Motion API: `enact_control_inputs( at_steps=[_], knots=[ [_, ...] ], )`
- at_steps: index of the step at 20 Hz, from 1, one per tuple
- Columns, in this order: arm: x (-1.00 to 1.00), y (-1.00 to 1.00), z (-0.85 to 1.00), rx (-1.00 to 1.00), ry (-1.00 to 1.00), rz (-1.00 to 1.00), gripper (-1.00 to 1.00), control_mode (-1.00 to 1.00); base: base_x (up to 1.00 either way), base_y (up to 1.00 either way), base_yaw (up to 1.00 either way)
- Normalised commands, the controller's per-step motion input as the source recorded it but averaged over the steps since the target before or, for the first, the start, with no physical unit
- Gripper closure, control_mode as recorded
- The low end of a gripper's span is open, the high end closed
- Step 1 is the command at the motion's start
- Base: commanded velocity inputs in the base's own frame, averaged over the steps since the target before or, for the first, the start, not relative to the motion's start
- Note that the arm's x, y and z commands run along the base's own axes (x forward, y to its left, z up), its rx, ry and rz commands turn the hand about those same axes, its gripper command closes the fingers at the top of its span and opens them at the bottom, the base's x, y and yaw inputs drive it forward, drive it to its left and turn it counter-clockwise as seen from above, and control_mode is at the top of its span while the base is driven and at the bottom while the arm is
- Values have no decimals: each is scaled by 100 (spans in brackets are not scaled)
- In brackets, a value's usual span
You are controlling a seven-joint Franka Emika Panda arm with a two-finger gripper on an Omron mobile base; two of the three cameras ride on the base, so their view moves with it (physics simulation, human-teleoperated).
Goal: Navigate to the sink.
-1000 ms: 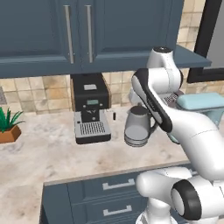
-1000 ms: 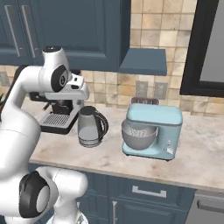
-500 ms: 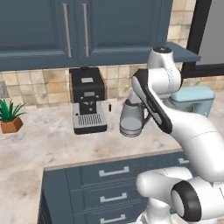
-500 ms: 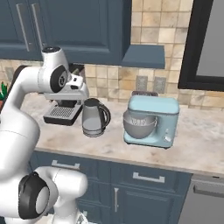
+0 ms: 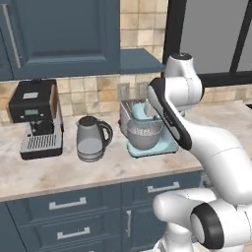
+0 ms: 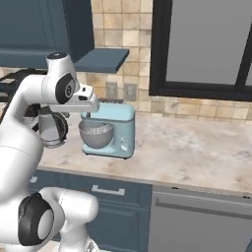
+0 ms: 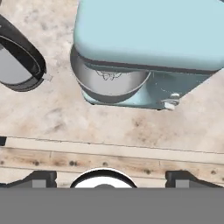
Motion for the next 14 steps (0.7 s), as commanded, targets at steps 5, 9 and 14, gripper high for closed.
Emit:
enact_control_inputs(
  at_steps=[5, 9, 14],
  knots=[
    [0, 0, 0, 0, 0, 0, -100, 100, -5, -100, 0],
    [0, 0, 0, 0, 0, 0, -100, 100, 0, -100, 0],
    [0, 0, 0, 0, 0, 0, -100, 100, 0, -100, 0]
  ],
)
